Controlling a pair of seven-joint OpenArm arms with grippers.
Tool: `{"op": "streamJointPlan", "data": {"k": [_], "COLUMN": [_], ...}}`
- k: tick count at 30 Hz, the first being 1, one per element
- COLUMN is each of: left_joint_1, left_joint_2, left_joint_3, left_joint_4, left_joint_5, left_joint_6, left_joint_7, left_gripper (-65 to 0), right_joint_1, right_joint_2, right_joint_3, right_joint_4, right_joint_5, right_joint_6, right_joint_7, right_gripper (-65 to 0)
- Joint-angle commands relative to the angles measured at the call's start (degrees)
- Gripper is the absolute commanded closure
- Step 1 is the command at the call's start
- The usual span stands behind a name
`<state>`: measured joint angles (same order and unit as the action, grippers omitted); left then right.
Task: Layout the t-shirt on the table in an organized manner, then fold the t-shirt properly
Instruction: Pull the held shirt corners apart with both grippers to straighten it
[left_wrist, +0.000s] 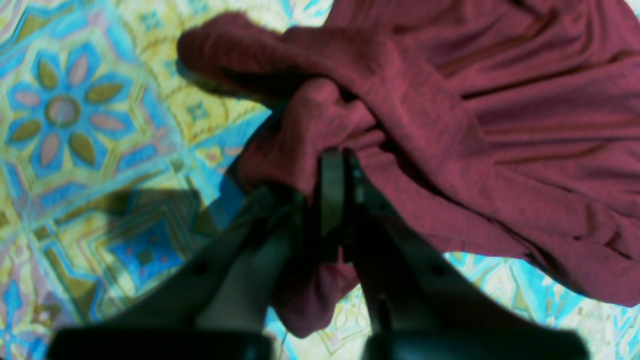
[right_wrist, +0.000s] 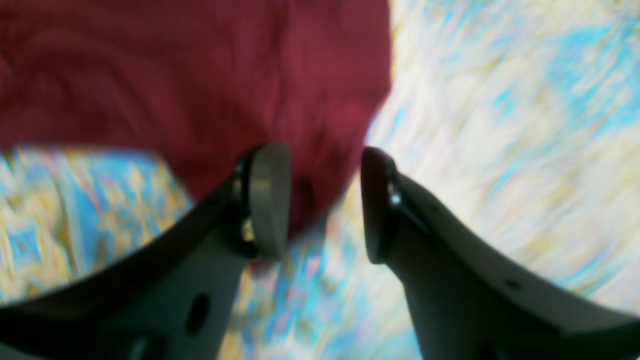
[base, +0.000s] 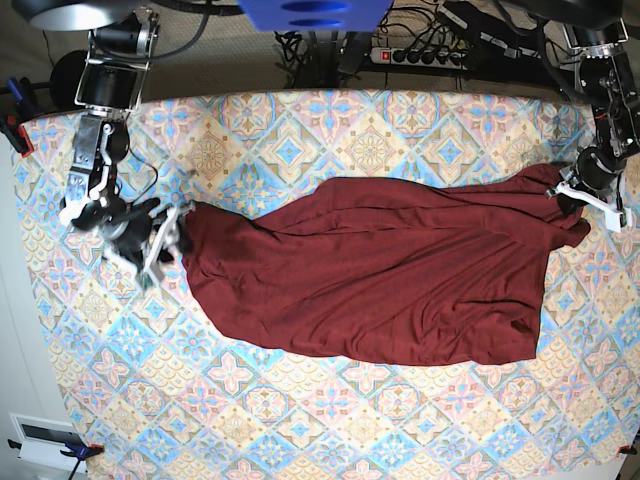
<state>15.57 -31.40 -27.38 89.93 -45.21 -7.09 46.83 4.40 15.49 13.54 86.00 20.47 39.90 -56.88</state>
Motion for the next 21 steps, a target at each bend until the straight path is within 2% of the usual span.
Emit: {"op": "streamJointPlan", "data": {"k": [1, 9, 18, 21], "left_joint_1": [-0.58, -0.58, -0.58, -0.58], "left_joint_2": [-0.65, 0.23, 0.23, 0.23], "left_joint_3": [-0.62, -0.54, -0.54, -0.54], "left_joint_4": [0.66, 0.66, -1.18, -1.27], "left_joint_5": [-0.37, -0.28, -0.46, -0.46], "left_joint_6": [-0.16, -0.16, -0.16, -0.16], "left_joint_7": [-1.16, -1.16, -1.16, -1.16], "left_gripper": [0.0, 0.0, 0.0, 0.0], "right_joint_1": [0.83, 8.39, 8.39, 8.47], "right_joint_2": [1.0, 1.0, 1.0, 1.0], "right_joint_3": [0.92, 0.75, 0.75, 0.66], "right_joint_4": [-0.33, -5.6, -5.69, -5.69], "right_joint_5": [0.76, 0.67, 0.67, 0.67], "right_joint_6": [0.1, 0.1, 0.1, 0.1], "right_joint_7": [0.93, 1.1, 1.01, 1.01], "right_gripper": [-23.0, -23.0, -23.1, -25.5]}}
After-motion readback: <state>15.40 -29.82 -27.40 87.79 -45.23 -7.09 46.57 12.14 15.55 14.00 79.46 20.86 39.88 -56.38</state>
